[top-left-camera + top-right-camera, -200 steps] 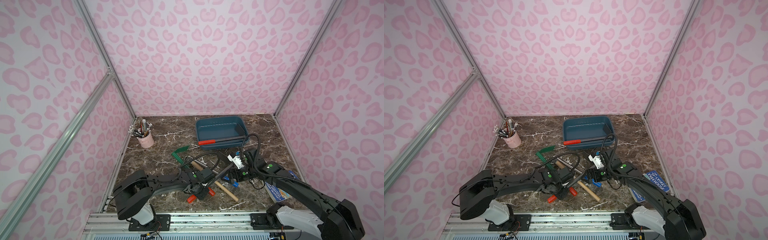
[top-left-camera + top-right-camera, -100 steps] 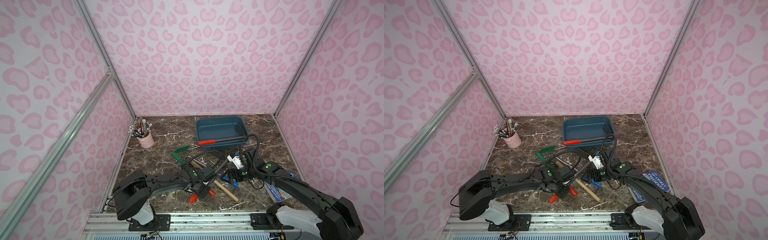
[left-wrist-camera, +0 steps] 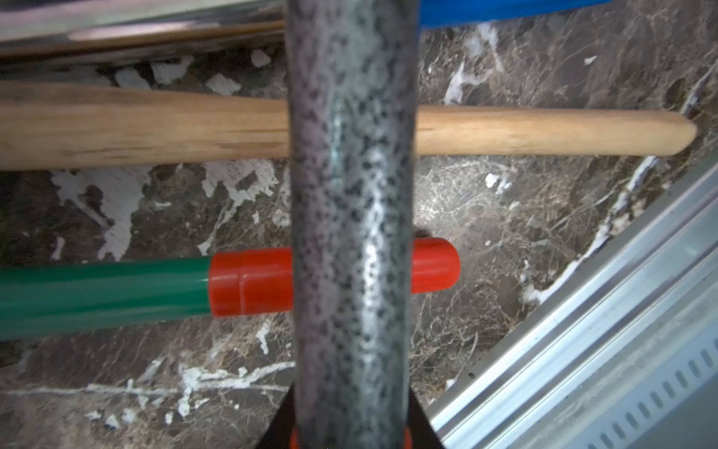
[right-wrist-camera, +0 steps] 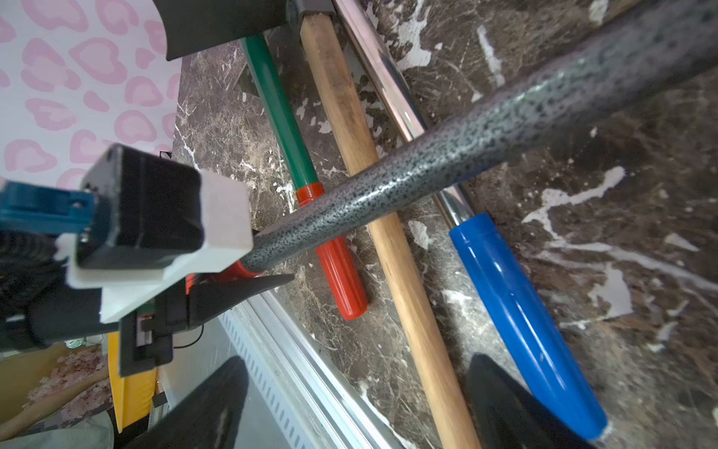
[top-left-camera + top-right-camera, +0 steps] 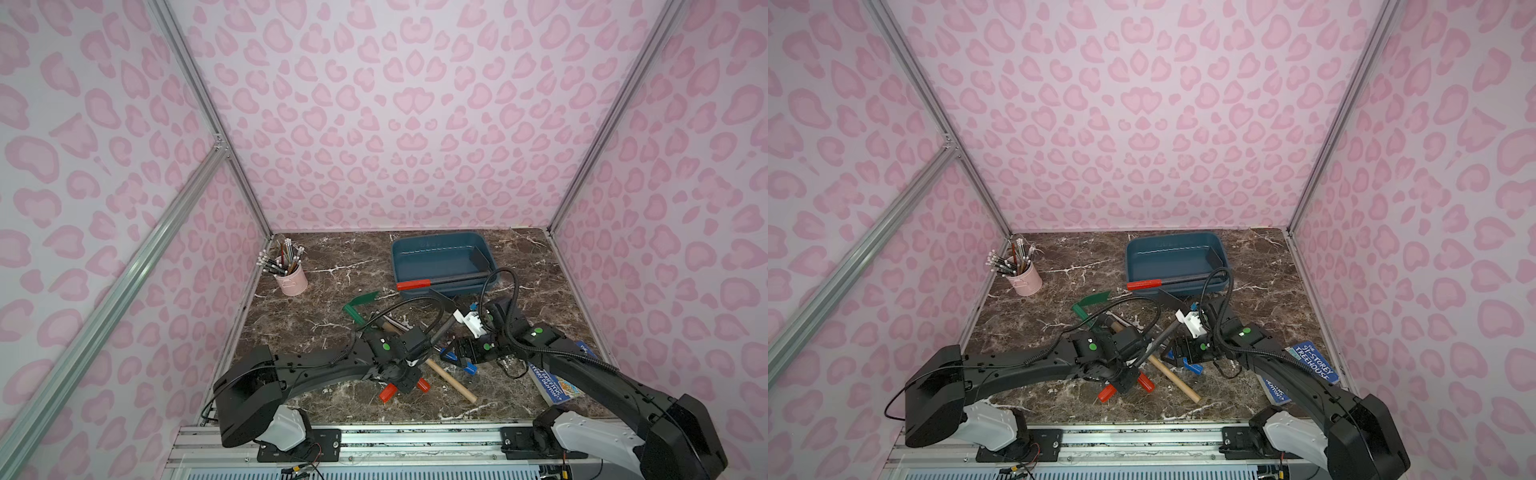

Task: Put the small hoe into the storage box
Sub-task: Pick up the hoe from the center of the board.

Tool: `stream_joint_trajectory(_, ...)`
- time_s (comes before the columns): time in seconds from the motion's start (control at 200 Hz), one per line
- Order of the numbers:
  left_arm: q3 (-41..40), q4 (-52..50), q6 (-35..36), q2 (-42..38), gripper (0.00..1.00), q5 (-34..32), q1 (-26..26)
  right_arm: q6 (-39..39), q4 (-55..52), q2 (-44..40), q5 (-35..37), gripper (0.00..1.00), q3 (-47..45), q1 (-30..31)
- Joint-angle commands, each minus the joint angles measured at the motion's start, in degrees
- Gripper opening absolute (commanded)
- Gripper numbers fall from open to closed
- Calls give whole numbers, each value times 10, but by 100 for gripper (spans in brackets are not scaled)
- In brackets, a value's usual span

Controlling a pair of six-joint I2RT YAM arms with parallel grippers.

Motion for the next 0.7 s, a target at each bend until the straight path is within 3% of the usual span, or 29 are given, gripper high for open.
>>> stream_joint_trajectory(0.0,12,30,11,-8,4,-27,0,-4,8,-3,3,93,2,0)
stream_joint_trajectory(0.19,17,33,22,-27,4,-31,0,-3,9,-8,8,93,0,0)
stream_joint_trajectory(0.695,58,18,89,-24,4,-120,3,0,12,-25,21,93,2,0)
